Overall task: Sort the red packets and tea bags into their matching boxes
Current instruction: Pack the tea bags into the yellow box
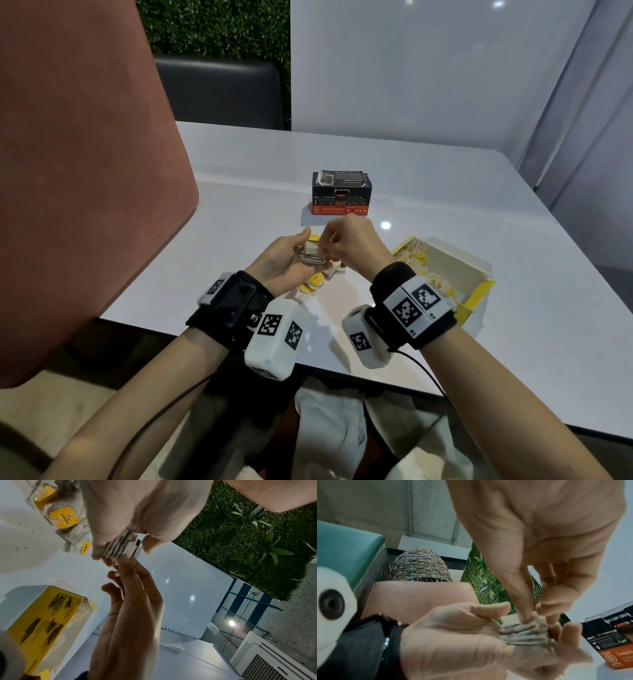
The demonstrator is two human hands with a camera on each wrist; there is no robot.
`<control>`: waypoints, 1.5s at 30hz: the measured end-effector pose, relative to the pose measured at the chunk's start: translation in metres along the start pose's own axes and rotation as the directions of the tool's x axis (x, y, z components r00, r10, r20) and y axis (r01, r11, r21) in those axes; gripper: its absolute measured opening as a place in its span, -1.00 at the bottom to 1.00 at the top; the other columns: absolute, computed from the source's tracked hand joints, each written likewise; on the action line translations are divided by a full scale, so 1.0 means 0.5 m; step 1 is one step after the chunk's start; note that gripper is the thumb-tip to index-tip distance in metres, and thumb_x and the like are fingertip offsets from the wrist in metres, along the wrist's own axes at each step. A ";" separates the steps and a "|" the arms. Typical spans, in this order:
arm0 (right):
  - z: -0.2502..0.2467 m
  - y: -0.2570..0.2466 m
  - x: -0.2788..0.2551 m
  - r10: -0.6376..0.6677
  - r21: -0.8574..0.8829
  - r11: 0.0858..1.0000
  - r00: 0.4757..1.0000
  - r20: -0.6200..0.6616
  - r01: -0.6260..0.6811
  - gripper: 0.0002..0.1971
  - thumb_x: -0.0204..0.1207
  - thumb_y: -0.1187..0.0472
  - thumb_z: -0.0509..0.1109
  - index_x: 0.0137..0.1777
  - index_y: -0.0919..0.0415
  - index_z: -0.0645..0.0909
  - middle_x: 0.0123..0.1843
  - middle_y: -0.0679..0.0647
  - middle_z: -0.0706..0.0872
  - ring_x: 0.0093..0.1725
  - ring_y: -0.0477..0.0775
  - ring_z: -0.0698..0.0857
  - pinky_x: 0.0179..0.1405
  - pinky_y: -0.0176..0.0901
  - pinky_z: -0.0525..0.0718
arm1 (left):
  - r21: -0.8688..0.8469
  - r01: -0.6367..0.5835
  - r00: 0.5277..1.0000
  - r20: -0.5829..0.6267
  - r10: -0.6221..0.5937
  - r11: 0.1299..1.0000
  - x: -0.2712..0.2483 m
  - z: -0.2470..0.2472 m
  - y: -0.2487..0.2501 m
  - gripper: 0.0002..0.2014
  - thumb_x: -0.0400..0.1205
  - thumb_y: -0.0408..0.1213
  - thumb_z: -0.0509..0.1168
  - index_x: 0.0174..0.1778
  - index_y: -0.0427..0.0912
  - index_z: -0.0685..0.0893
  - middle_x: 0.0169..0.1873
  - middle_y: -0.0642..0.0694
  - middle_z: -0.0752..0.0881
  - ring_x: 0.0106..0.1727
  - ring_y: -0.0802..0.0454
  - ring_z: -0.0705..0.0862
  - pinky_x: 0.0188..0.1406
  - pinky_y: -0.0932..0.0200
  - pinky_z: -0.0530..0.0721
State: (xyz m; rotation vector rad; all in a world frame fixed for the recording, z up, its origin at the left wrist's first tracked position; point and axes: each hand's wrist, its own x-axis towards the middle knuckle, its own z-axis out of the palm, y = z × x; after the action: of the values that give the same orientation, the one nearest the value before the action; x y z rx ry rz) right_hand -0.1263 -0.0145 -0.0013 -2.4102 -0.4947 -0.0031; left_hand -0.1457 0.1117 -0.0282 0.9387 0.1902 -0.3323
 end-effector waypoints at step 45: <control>-0.191 0.280 -0.021 0.090 -0.829 0.491 0.931 0.354 0.268 -0.69 0.44 0.13 0.43 0.19 0.07 0.58 -0.01 -0.03 0.59 -0.07 0.06 0.65 -0.57 -0.32 0.25 | 0.992 -0.111 0.991 0.115 -0.069 0.053 0.173 0.169 -0.059 -0.71 0.67 -0.46 0.03 0.21 -0.42 0.57 0.08 -0.35 0.67 0.08 -0.23 0.72 -0.15 0.03 0.74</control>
State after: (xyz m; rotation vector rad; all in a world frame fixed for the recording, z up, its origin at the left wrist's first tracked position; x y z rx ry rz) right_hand -0.0751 -0.1756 -0.0148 -3.4334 -0.9795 0.1864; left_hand -0.0744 0.0098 -0.0278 2.3984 -0.2812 -0.5077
